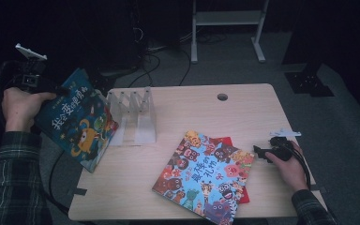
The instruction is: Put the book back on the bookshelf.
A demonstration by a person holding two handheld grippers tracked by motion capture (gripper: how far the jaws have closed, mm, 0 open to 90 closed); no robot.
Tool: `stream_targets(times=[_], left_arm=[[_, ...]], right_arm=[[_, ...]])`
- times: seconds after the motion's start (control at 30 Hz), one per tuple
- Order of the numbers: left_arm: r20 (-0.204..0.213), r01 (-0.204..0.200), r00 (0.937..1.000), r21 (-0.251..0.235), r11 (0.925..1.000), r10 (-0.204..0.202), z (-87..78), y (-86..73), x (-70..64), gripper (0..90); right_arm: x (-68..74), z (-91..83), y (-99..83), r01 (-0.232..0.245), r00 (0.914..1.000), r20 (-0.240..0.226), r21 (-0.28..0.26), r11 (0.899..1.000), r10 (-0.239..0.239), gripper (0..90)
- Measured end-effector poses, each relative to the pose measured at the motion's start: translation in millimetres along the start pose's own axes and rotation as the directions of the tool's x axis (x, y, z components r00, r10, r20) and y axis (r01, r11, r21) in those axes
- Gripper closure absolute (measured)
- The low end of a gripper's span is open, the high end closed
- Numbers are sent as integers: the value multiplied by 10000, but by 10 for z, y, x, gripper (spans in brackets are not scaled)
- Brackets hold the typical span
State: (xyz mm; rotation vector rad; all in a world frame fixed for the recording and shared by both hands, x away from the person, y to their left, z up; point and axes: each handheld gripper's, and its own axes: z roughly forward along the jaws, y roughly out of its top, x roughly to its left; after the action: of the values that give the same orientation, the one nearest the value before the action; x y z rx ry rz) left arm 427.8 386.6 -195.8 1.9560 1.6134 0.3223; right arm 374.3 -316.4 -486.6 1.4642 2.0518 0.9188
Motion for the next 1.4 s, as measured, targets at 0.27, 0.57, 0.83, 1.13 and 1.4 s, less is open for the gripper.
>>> stream_targets(times=[0.27, 0.57, 0.83, 1.13, 1.4], left_arm=[[-255, 169, 9995, 35, 9999, -168, 70, 141, 17, 828], [-365, 337, 9988, 49, 9994, -335, 166, 274, 41, 829], [-379, 372, 9986, 46, 9993, -370, 261, 321, 31, 828], [-403, 315, 9987, -152, 9994, -321, 256, 273, 66, 818], [-368, 141, 9992, -332, 9994, -153, 177, 257, 81, 763]], right_arm=[[0, 2, 2, -2, 10000, -9, 0, 10000, 2, 157], [-4, 3, 2, 33, 10000, -28, -3, 10000, -33, 157], [-7, 4, 3, 61, 10000, -41, 7, 10000, -60, 157], [-6, 3, 3, 60, 10000, -40, 8, 10000, -60, 157], [-5, 3, 3, 55, 10000, -42, 3, 10000, -55, 158]])
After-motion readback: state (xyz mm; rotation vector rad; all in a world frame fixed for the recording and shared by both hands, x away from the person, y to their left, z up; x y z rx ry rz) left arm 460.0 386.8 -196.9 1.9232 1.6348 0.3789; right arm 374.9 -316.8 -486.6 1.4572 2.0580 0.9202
